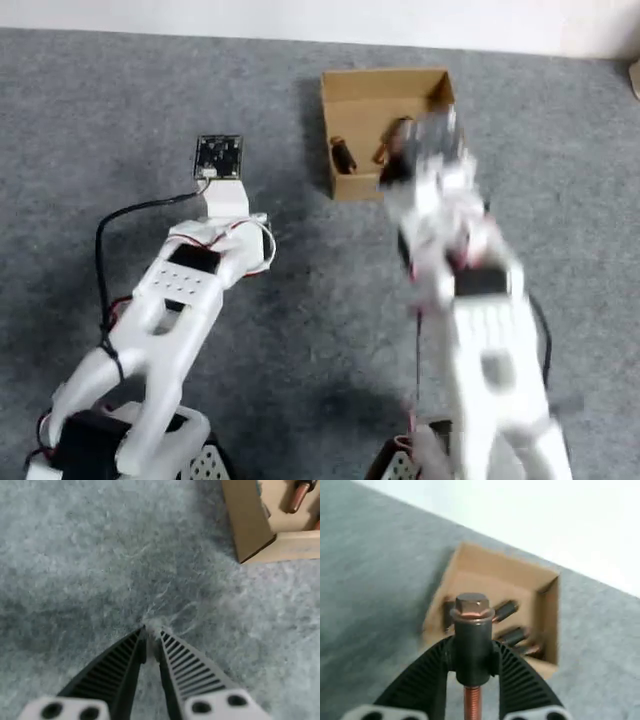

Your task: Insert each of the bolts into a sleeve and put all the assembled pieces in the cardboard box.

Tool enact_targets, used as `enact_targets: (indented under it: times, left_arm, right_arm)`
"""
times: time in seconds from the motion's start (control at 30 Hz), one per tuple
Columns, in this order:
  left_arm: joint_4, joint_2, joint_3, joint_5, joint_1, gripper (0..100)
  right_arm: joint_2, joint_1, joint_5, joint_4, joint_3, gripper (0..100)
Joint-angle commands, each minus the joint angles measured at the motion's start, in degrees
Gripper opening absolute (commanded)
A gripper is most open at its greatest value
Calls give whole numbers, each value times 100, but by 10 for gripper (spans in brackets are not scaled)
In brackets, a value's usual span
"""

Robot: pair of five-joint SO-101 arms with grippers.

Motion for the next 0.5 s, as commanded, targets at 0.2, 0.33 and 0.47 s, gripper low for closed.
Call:
enact_targets:
  times: [0.2, 0.33, 0.47]
  left_arm:
    - [35, 145, -374, 35, -40, 56]
    - [35, 145, -382, 35, -31, 56]
    - [-44, 154, -382, 35, -31, 56]
  right_arm:
    - [6062, 708, 18, 725, -6176, 5]
    - [7899, 822, 18, 1429, -8365, 5]
    - [9288, 804, 18, 2185, -10440, 5]
